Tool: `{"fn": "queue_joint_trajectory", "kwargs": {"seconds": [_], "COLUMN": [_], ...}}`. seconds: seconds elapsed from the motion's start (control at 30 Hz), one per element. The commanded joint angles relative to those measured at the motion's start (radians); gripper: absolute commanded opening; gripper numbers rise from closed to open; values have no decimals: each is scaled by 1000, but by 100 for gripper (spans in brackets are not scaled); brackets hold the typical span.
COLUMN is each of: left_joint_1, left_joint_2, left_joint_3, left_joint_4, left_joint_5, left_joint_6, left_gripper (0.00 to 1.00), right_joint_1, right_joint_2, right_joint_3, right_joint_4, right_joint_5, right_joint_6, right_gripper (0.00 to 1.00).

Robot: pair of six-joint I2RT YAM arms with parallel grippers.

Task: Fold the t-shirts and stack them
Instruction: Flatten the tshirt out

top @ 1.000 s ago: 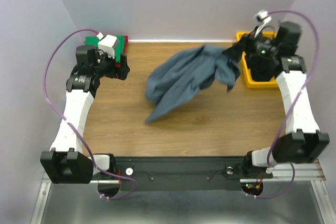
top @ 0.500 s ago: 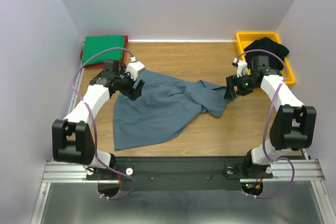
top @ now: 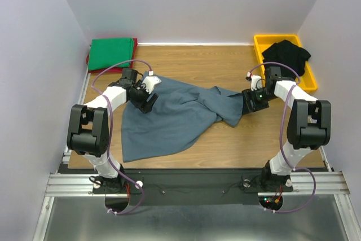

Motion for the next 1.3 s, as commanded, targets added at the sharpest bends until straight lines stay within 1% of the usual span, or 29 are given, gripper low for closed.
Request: {"fn": "queue_joint_trajectory", "kwargs": {"seconds": [0.0, 0.13, 0.2, 0.37, 0.5, 0.57, 0.7, 0.83, 0.9, 1.1, 1.27], "left_joint_1": [9, 36, 53, 93, 118, 119, 119, 119, 119, 118, 116], "left_joint_2": [-10, 1, 12, 76, 156, 203, 294, 413, 447, 564, 596], "left_joint_3": [14, 67, 116, 225, 363, 402, 527, 624, 673, 768, 773], "left_joint_4": [32, 17, 3, 21, 47, 62, 76, 87, 92, 73, 61], "left_joint_5": [3, 32, 46, 51, 12, -6, -14, -20, -25, 6, 32], "left_joint_6": [9, -3, -6, -37, -89, -103, -137, -167, -184, -201, -209], "left_gripper": [80, 80, 79, 80, 80, 81, 82, 83, 83, 83, 83], "right_joint_1": [3, 3, 3, 3, 3, 5, 17, 23, 25, 26, 28], "right_joint_2": [33, 41, 50, 145, 220, 252, 282, 293, 296, 334, 291], "right_joint_3": [59, 117, 163, 251, 309, 329, 323, 297, 285, 297, 274], "right_joint_4": [89, 153, 171, 193, 202, 202, 204, 205, 207, 216, 205], "right_joint_5": [53, 128, 163, 205, 211, 197, 206, 216, 225, 250, 208], "right_joint_6": [67, 112, 121, 100, 80, 77, 58, 46, 42, 32, 32], "right_gripper": [69, 65, 65, 70, 72, 72, 72, 71, 70, 69, 68]}}
